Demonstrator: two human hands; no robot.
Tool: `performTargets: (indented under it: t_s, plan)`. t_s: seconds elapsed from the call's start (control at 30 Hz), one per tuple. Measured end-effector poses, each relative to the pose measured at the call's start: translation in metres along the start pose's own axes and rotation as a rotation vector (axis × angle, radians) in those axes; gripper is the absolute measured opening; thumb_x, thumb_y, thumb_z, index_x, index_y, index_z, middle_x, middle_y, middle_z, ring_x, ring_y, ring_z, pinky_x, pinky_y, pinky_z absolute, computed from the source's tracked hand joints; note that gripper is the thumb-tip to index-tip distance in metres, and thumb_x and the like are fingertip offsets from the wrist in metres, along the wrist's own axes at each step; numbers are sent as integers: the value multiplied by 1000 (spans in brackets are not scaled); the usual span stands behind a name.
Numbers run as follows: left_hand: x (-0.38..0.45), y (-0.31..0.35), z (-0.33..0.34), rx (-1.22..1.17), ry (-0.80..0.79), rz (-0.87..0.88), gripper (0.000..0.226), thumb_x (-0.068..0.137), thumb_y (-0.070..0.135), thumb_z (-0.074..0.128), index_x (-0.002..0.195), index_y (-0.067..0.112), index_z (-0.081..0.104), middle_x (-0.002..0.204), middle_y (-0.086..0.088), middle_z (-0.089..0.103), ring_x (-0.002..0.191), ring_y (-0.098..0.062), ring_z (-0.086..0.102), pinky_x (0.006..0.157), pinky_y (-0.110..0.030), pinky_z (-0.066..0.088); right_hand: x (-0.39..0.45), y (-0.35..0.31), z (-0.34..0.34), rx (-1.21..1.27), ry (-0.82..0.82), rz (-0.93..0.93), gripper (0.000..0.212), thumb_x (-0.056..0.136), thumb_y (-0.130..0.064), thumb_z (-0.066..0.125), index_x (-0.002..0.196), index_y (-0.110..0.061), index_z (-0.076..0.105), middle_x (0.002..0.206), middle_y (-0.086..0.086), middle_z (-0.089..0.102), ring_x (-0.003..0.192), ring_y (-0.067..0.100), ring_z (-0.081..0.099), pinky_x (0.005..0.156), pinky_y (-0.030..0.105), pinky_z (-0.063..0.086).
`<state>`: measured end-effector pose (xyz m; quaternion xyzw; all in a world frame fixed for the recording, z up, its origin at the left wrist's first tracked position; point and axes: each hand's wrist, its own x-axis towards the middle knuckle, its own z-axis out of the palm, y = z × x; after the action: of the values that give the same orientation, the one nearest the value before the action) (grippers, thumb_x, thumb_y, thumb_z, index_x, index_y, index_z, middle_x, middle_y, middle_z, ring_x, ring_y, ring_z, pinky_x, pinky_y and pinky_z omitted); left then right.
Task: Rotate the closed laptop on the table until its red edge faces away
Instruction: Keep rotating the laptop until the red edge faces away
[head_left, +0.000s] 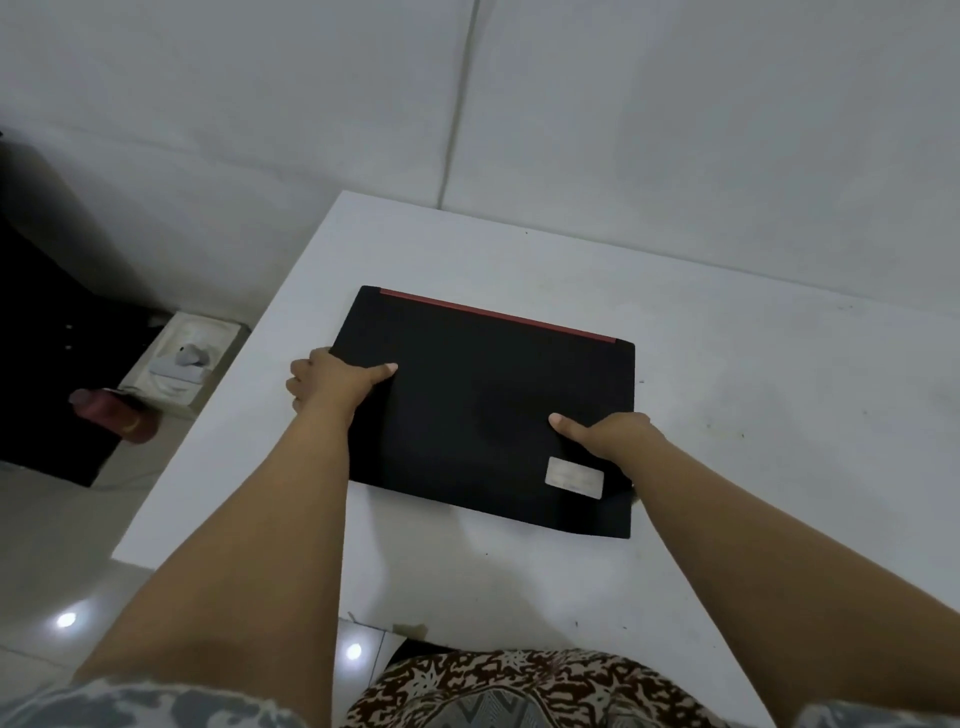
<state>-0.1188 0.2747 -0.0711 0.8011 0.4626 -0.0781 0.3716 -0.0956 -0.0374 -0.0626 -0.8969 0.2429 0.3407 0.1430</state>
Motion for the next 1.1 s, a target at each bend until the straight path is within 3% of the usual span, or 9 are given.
performTargets:
  t_s: [0.07, 0.13, 0.23, 0.5, 0.8, 1.1]
  plan:
    - [-4, -8, -1, 10, 18, -7, 106, 62, 63, 82, 145, 10, 42, 149, -16, 40, 139, -37, 39, 111, -54, 41, 0, 0, -1, 37, 82, -39, 121, 53, -87, 65, 139, -5, 38, 114, 11, 46, 118, 32, 54, 82, 40, 50]
    - [-7, -16, -2, -3, 35, -31, 105, 61, 64, 82, 143, 10, 45, 147, -15, 42, 138, -36, 40, 111, -54, 42, 1, 0, -1, 40, 195, -101, 120, 54, -82, 71, 139, -3, 37, 126, 12, 48, 126, 29, 47, 93, 39, 46]
    - [-8, -25, -4, -43, 13, -20, 96, 62, 61, 83, 139, 13, 52, 143, -14, 46, 135, -36, 44, 110, -53, 44, -1, 0, 2, -18, 259, -127, 114, 59, -83, 67, 135, -2, 42, 126, 13, 51, 125, 29, 46, 99, 38, 43]
    - [-8, -29, -7, -69, -18, -47, 97, 57, 61, 85, 136, 13, 53, 137, -15, 55, 128, -38, 51, 107, -53, 48, -11, 3, 5, -87, 200, -80, 109, 63, -85, 60, 135, -4, 46, 123, 11, 49, 119, 30, 52, 100, 38, 48]
    - [-23, -52, -10, 8, 39, -64, 112, 51, 75, 80, 137, 10, 45, 139, -18, 51, 129, -41, 50, 107, -56, 47, -32, 19, 24, -39, 131, -58, 113, 61, -82, 66, 138, -3, 40, 128, 11, 48, 119, 29, 54, 100, 38, 50]
    - [-34, -66, -19, -22, 53, -96, 111, 56, 68, 84, 139, 7, 44, 144, -19, 46, 135, -40, 43, 111, -55, 42, -40, 17, 29, -131, 117, -95, 111, 62, -84, 61, 138, -5, 44, 128, 10, 46, 118, 28, 53, 96, 35, 50]
